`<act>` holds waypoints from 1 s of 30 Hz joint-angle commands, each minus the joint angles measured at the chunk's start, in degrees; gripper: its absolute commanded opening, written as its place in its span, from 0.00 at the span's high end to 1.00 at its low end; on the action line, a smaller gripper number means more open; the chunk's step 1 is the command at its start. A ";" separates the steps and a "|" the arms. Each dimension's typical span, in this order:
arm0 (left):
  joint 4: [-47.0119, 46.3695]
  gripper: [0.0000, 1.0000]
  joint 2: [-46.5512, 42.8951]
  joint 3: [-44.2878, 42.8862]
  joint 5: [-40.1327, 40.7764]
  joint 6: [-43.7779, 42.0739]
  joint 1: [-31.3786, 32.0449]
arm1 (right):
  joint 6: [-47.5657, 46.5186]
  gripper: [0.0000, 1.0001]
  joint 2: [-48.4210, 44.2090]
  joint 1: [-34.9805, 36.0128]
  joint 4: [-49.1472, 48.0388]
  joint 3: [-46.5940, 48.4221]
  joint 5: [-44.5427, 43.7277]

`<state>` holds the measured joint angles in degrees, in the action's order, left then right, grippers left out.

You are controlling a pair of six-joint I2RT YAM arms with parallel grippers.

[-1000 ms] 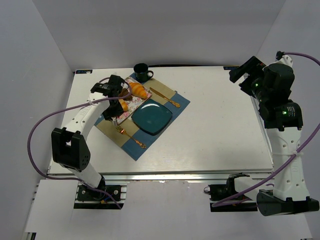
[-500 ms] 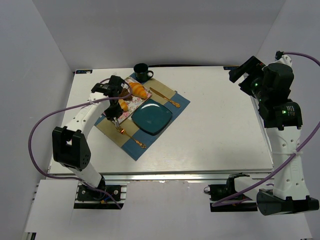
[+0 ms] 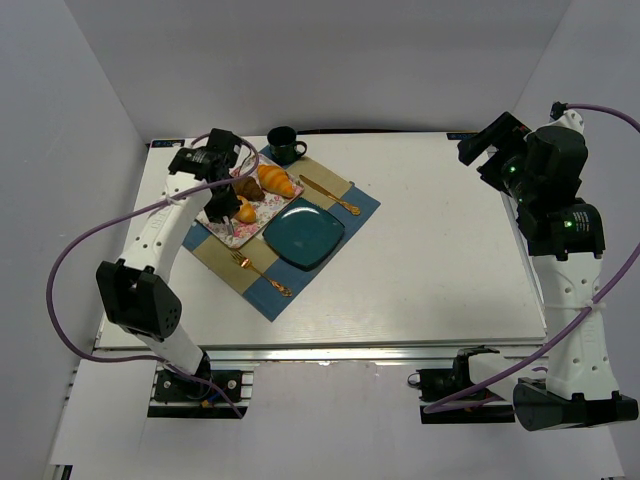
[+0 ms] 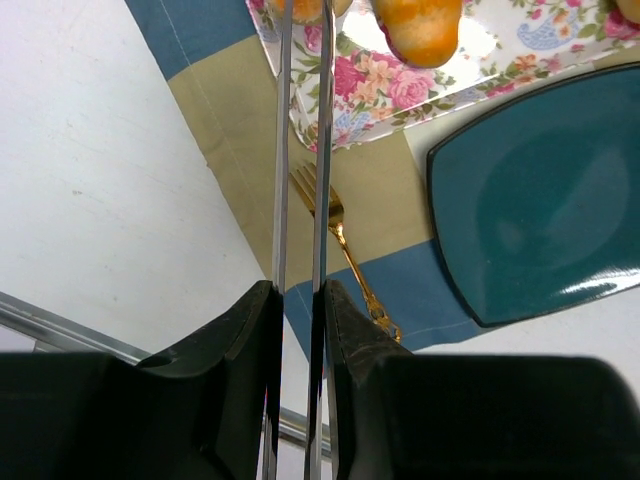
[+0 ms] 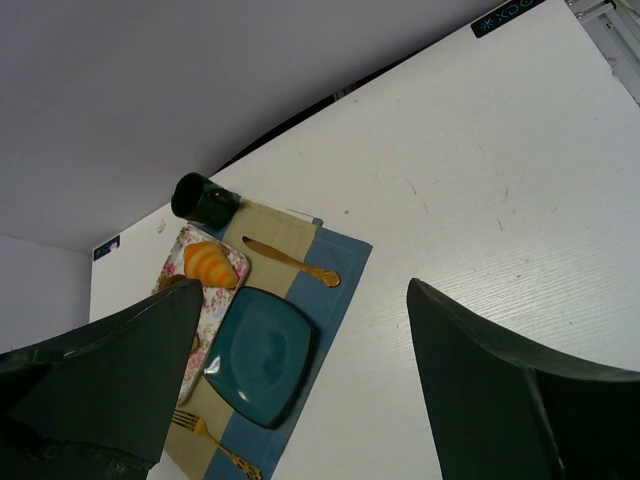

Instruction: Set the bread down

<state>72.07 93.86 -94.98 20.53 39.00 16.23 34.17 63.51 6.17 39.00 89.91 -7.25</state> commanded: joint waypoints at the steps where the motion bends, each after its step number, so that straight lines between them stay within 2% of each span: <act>1: 1.58 0.67 -2.20 -3.72 -2.06 -2.43 -0.32 | 0.46 0.11 -0.40 0.15 -2.09 0.44 0.65; 9: -0.09 0.66 -2.11 -5.92 -10.60 -3.15 1.35 | 0.54 0.11 -0.49 0.15 -2.09 0.79 -0.13; 13: -2.28 0.66 -1.76 -5.66 -12.88 -1.92 5.55 | 0.54 0.11 -0.66 0.15 -1.91 0.79 -0.49; 22: -7.73 0.66 2.46 -7.06 -13.85 1.77 15.93 | 0.63 0.11 -1.37 0.07 -1.56 0.44 -1.19; 30: -9.67 0.66 5.98 -6.80 -13.68 1.08 17.78 | -0.34 0.11 -1.45 0.15 -1.21 0.71 -1.89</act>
<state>64.69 100.66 -100.22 6.61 39.94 33.61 34.30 63.24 6.17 39.05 89.91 -7.97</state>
